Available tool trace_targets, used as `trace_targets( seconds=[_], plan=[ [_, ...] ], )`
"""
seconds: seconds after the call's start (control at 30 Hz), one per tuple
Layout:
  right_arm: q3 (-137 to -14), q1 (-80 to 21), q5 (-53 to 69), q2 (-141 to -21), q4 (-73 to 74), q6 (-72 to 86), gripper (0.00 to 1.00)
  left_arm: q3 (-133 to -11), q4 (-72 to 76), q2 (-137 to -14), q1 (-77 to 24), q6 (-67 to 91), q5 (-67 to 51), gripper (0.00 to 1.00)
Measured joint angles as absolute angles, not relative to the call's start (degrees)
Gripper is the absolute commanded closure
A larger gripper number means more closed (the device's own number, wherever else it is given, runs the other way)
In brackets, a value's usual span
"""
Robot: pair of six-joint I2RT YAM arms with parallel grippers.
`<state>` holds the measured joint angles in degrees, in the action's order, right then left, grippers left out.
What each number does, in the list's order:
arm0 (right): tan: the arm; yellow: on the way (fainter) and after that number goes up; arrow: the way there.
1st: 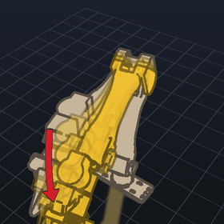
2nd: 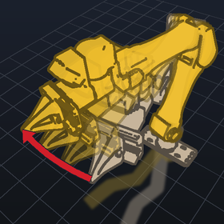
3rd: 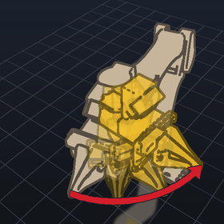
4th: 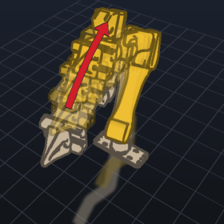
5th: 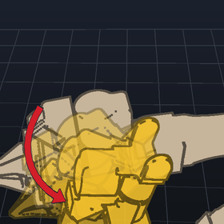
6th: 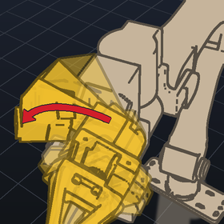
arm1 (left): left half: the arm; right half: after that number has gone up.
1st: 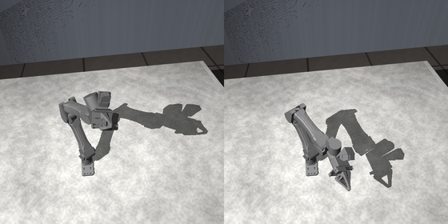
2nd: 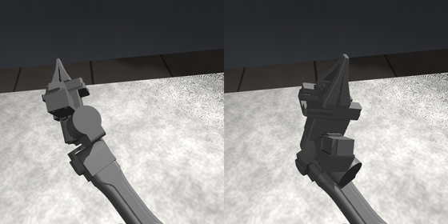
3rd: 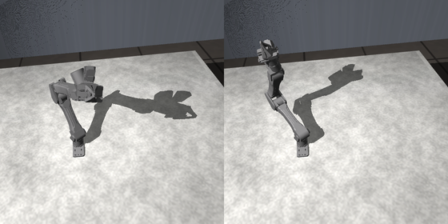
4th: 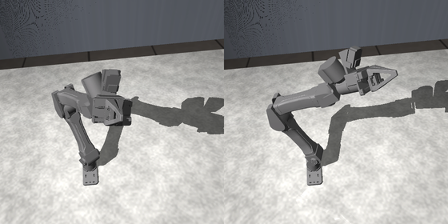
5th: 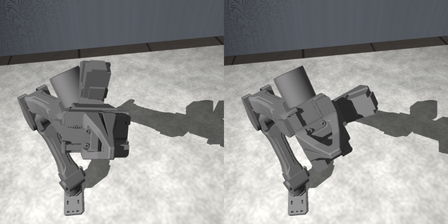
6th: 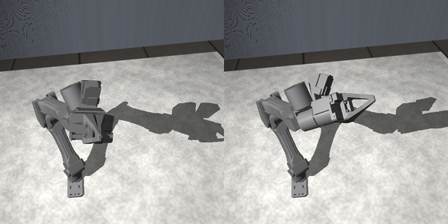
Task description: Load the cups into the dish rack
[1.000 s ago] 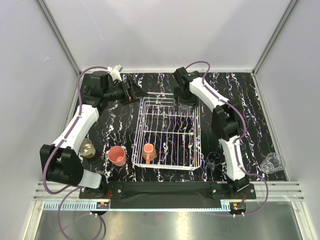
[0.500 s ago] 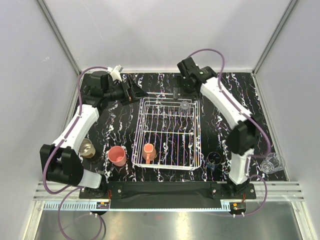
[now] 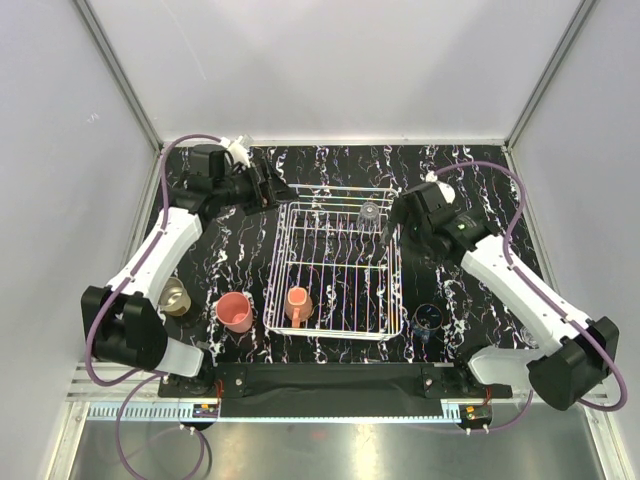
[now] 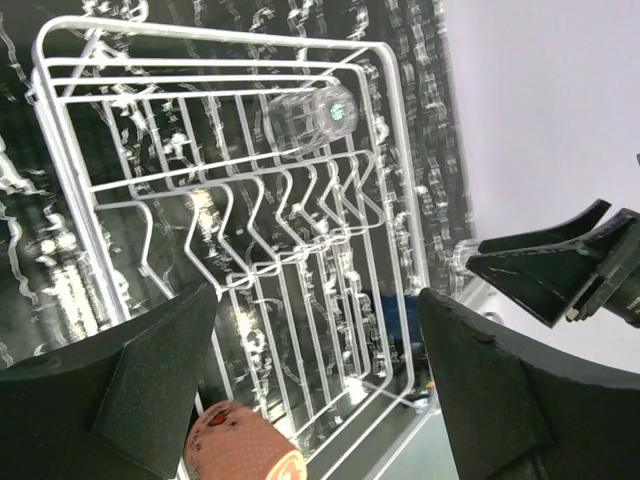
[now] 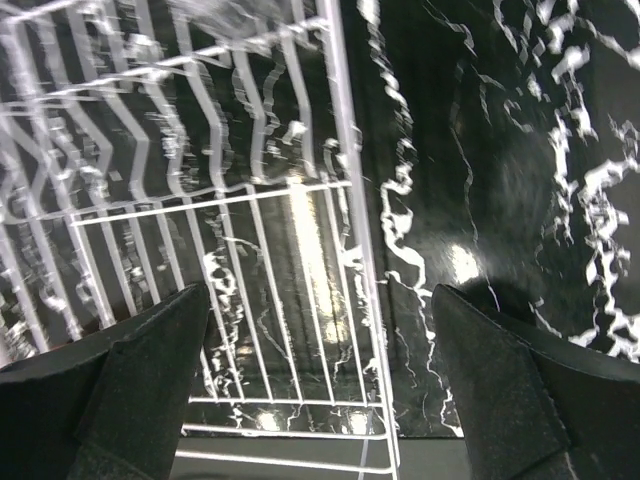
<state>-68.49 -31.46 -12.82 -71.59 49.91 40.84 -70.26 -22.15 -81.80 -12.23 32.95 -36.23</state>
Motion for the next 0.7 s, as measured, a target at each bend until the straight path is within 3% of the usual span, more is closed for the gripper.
trace_targets(
  seconds=[0.27, 0.5, 0.7],
  plan=[
    [-67.57, -31.46, -16.16, -71.94, 53.47, 43.24, 0.0, -70.59, -30.26, -74.74, -22.39, 27.11, -22.79, 0.16],
    [-66.22, -31.46, -17.12, -66.74, 55.31, 42.94, 0.0, -65.78, -39.97, -56.03, -21.98, 26.46, -13.26, 0.15],
    [-64.88, -31.46, -16.43, -66.28, 56.03, 42.94, 0.0, -65.76, -47.42, -49.91, -22.0, 26.89, -3.86, 0.16]
  ],
)
